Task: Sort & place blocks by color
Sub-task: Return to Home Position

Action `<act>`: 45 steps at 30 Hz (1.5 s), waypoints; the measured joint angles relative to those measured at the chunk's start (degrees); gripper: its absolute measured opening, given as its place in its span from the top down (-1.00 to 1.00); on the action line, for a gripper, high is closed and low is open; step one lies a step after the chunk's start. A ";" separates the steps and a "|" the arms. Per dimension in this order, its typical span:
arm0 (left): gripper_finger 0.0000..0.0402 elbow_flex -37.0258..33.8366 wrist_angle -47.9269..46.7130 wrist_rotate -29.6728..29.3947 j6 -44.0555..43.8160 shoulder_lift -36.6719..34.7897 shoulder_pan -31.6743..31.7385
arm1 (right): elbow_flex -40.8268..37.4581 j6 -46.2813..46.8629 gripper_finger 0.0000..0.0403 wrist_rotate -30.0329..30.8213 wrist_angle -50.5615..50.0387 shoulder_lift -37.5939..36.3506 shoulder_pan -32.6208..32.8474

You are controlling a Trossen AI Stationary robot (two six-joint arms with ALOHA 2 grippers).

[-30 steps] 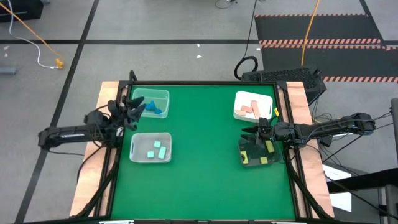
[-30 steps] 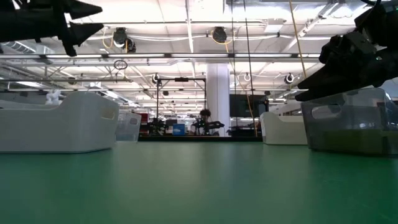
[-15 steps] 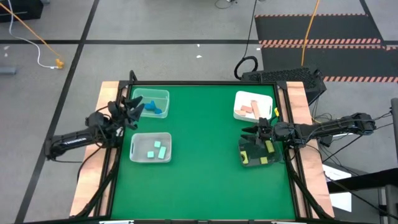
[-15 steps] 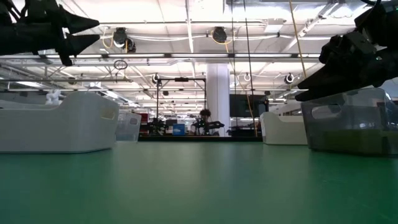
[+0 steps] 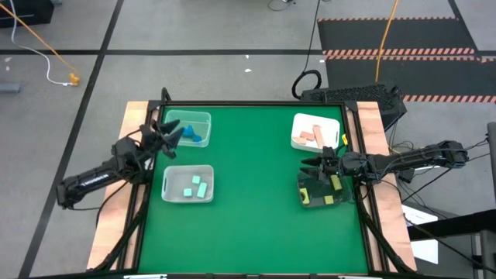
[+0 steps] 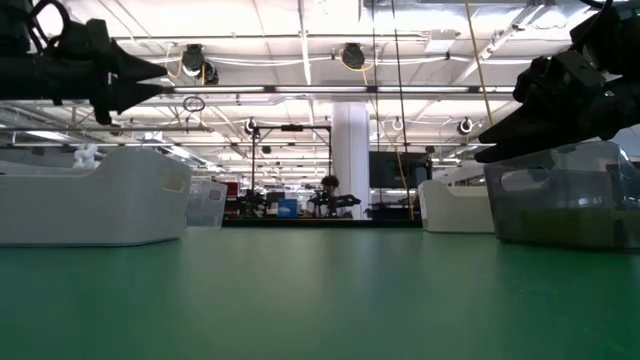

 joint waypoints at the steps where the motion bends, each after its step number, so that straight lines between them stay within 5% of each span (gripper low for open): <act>1: -0.12 0.00 0.01 -0.11 -0.01 0.00 0.39 | 0.00 0.00 0.10 0.00 0.01 0.00 0.00; 27: -0.12 0.00 -0.01 -0.32 -0.24 0.31 0.92 | 0.02 -0.01 0.10 0.00 0.00 -0.12 0.02; 38: -0.12 0.02 0.04 -0.31 -0.26 0.33 0.92 | 0.04 -0.10 0.10 0.00 0.02 -8.17 -0.01; 45: -0.12 0.02 0.04 -0.31 -0.26 0.33 0.92 | 0.04 -10.60 0.10 -0.04 0.21 -12.42 -0.20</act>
